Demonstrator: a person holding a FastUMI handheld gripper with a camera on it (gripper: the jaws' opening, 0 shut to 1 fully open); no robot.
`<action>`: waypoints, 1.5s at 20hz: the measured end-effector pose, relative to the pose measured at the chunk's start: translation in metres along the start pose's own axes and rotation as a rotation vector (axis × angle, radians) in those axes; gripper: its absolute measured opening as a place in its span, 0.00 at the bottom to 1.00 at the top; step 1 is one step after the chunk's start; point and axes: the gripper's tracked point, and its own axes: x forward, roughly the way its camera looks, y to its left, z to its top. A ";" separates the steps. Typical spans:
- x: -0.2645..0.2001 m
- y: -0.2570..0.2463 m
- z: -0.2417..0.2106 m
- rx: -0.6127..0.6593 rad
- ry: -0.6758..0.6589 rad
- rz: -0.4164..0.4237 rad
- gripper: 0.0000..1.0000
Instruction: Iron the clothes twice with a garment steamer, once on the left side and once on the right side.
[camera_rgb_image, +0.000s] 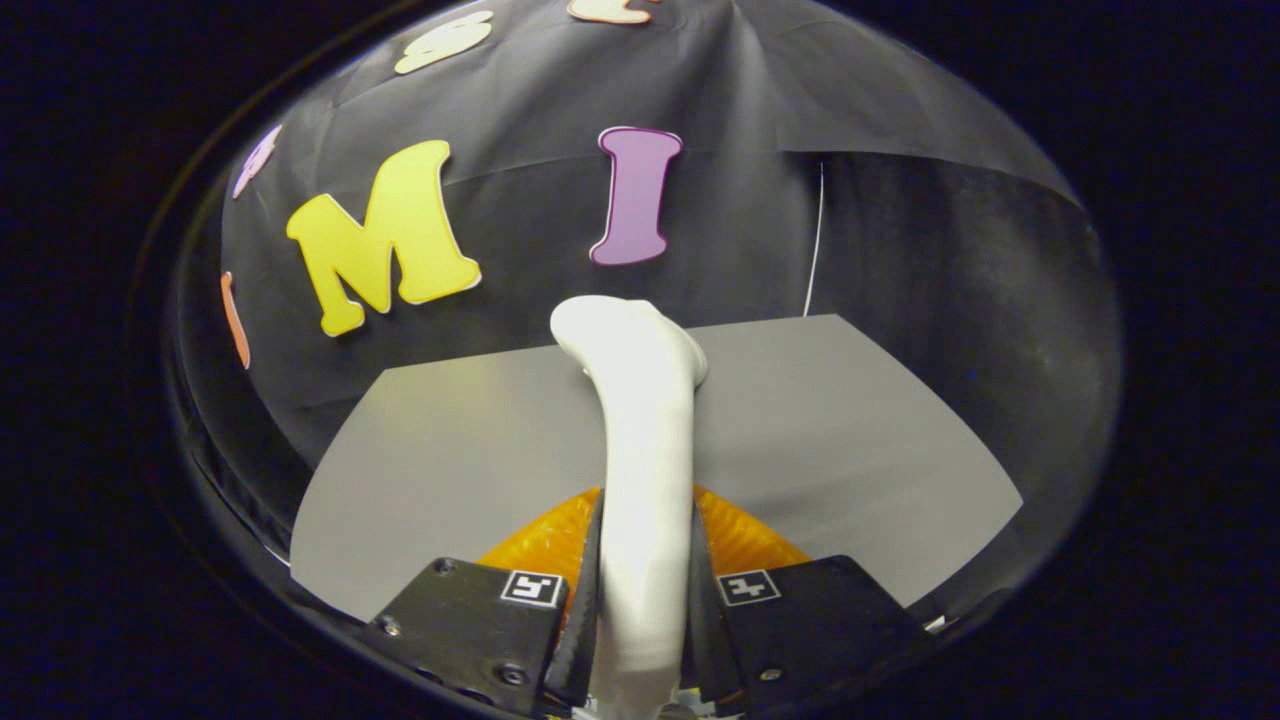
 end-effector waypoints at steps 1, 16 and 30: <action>0.000 0.001 0.000 0.007 -0.005 0.005 0.42; -0.130 0.076 -0.044 0.043 -0.243 0.178 0.37; -0.252 0.104 -0.129 0.078 -0.315 0.134 0.37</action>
